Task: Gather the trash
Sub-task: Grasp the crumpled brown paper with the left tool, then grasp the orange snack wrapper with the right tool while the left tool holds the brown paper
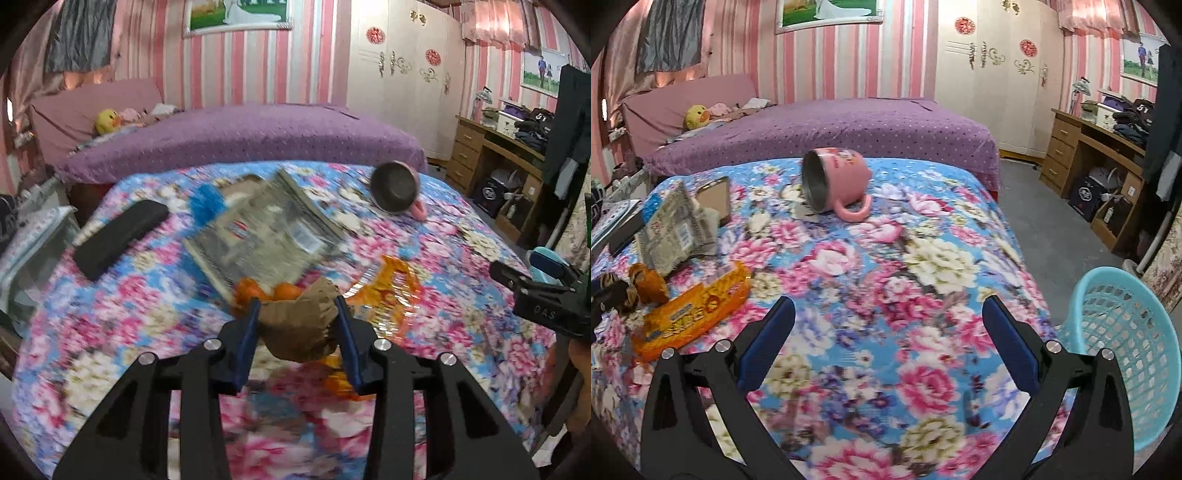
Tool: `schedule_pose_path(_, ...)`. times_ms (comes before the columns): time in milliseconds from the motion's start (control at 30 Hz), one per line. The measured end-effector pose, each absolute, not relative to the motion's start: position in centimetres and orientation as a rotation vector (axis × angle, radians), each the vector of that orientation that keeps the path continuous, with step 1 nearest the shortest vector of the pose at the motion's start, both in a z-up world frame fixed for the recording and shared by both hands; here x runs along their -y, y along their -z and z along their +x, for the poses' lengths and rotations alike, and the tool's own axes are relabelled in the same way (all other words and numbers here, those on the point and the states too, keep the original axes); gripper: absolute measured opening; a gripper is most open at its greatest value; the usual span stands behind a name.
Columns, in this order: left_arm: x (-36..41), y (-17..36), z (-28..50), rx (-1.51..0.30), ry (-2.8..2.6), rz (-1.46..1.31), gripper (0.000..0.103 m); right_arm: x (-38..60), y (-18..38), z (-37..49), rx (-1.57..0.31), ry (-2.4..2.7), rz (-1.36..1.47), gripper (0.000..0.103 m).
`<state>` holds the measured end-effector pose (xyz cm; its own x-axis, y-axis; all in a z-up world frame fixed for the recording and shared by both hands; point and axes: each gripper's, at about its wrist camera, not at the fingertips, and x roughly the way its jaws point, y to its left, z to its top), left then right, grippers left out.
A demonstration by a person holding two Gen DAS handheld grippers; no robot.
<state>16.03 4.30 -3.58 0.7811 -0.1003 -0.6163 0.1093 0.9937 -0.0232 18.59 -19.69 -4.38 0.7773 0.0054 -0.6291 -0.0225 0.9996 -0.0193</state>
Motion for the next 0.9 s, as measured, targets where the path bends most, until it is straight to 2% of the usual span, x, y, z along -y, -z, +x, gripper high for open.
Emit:
schedule_pose_path(300, -9.6, 4.6, 17.1, -0.686, -0.033, -0.032, 0.040, 13.9, 5.4, 19.9, -0.738, -0.180, -0.071, 0.097)
schedule_pose_path(367, -10.4, 4.8, 17.1, -0.690, -0.053, -0.043, 0.040, 12.5, 5.9, 20.7, -0.767, -0.213, -0.089, 0.088)
schedule_pose_path(700, -11.3, 4.5, 17.3, -0.691, -0.071, -0.081, 0.040, 9.4, 7.7, 22.9, -0.874, -0.297, -0.120, 0.061)
schedule_pose_path(767, -11.3, 4.6, 17.3, -0.689, -0.071, -0.077, 0.040, 9.2, 7.7, 22.8, -0.872, -0.327, -0.121, 0.045)
schedule_pose_path(900, -11.1, 4.6, 17.4, -0.688, -0.070, -0.083, 0.040, 8.8, 7.5, 22.4, -0.859, -0.352, -0.133, 0.022)
